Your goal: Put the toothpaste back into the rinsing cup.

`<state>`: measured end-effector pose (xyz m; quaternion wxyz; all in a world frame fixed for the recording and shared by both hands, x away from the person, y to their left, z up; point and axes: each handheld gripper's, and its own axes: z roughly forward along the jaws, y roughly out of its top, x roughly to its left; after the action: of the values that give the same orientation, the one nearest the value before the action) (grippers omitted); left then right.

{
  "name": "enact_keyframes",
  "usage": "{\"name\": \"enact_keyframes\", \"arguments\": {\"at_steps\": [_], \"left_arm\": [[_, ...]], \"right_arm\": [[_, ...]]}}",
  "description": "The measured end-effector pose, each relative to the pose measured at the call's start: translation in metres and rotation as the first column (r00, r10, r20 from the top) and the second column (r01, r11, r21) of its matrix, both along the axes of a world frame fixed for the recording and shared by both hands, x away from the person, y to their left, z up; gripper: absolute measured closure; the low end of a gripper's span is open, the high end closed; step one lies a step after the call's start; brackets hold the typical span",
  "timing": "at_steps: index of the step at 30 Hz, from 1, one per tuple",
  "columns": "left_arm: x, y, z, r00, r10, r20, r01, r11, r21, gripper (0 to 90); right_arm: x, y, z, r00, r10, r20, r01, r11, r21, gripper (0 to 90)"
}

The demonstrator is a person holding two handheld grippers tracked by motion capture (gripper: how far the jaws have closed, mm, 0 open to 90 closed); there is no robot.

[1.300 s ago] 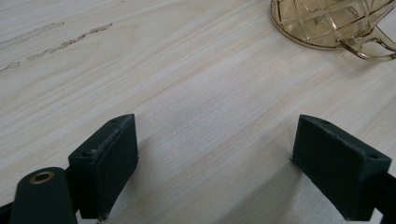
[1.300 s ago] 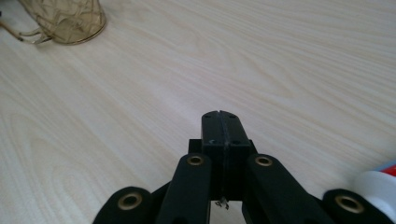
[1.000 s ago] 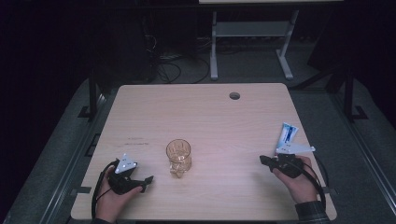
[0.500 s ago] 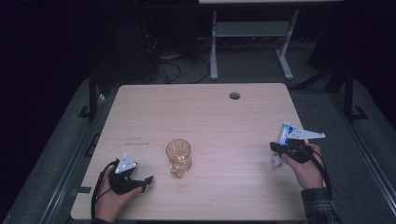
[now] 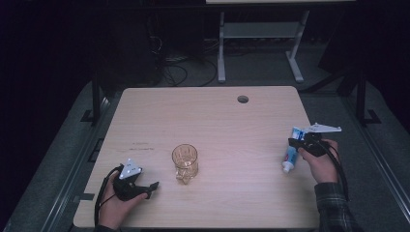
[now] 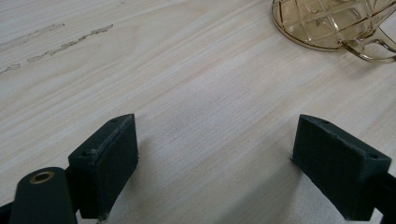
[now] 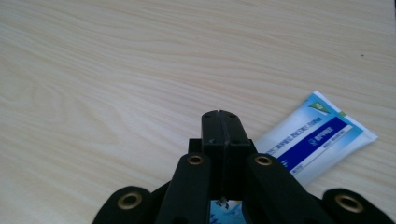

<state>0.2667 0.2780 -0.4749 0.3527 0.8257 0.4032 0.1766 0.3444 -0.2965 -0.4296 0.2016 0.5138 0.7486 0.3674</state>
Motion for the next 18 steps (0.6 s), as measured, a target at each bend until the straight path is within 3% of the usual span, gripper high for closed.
{"name": "enact_keyframes", "arguments": {"at_steps": [18], "left_arm": [[0.0,0.0,0.0,1.0,-0.001,-0.001,0.001,1.0,0.0,13.3]], "right_arm": [[0.026,-0.024,0.0,0.9965,-0.082,0.013,0.083,0.996,-0.025,89.8]]}}
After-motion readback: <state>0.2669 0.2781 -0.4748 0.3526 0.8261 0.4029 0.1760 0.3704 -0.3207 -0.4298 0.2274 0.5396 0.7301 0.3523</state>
